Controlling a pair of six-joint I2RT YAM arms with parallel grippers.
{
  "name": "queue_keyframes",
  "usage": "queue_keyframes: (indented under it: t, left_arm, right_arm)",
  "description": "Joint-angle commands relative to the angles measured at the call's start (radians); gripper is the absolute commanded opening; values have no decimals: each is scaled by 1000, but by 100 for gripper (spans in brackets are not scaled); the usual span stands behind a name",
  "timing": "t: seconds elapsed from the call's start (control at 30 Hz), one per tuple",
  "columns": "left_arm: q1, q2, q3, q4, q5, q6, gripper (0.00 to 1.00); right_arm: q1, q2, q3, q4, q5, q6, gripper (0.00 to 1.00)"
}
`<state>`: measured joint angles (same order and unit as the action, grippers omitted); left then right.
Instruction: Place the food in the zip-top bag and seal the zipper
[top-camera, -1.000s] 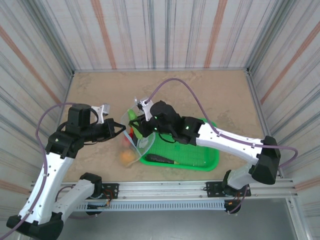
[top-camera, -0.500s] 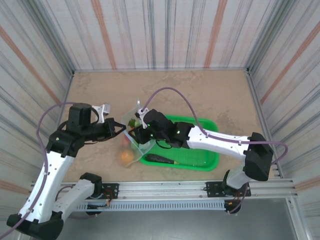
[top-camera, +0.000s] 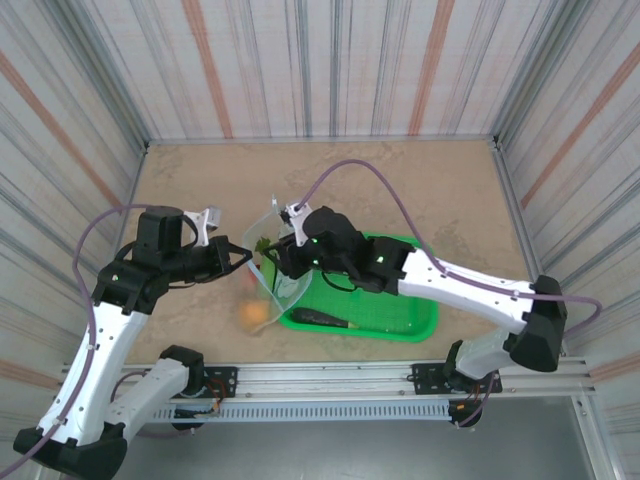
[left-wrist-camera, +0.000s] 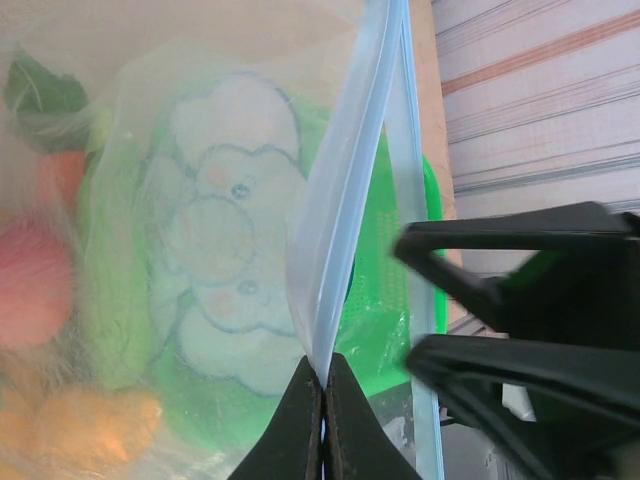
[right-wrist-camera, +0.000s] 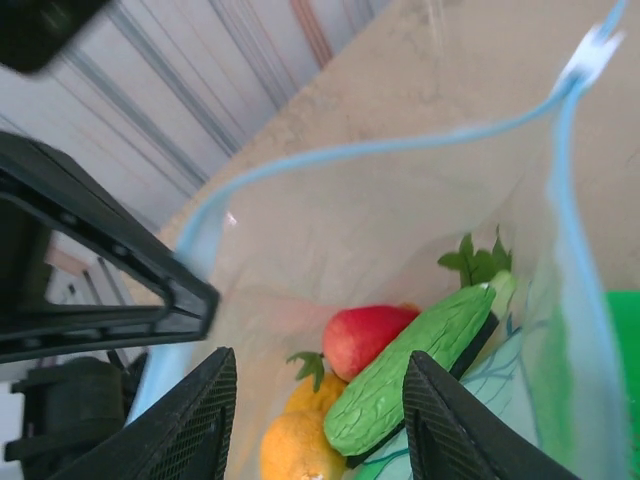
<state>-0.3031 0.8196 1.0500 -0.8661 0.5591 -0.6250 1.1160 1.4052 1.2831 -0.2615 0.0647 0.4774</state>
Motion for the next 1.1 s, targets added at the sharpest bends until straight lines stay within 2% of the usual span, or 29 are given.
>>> queue_keyframes:
  t: [0.0, 0.1, 0.27, 0.4, 0.5, 0.63, 0.83, 1.07]
  left_arm:
    - [-4, -10, 1, -1, 11, 12, 0]
    - [-4, -14, 2, -2, 16, 10, 0]
    - [-4, -20, 5, -25, -17, 28, 0]
    - [-5, -25, 2, -39, -20, 32, 0]
    - [-4, -29, 9, -57, -38, 39, 0]
    - [-5, -29, 4, -63, -53, 40, 0]
    - [-4, -41, 1, -78, -64, 31, 0]
    - [-5, -78, -27, -85, -58, 13, 0]
  right_arm:
    - [-37, -85, 21, -81, 53, -26, 48]
    - [-69, -152, -22, -147, 91, -17, 48]
    - [-171, -287, -171, -226, 55, 24, 47]
    - [-322, -345, -303, -268, -150, 67, 46]
    - [-367, -328, -354, -291, -294, 50, 47]
    - [-365, -219, -371, -318, -395, 22, 48]
    - [-289, -59, -377, -262, -406, 8, 54]
    - [-235, 118, -284, -291, -400, -50, 66]
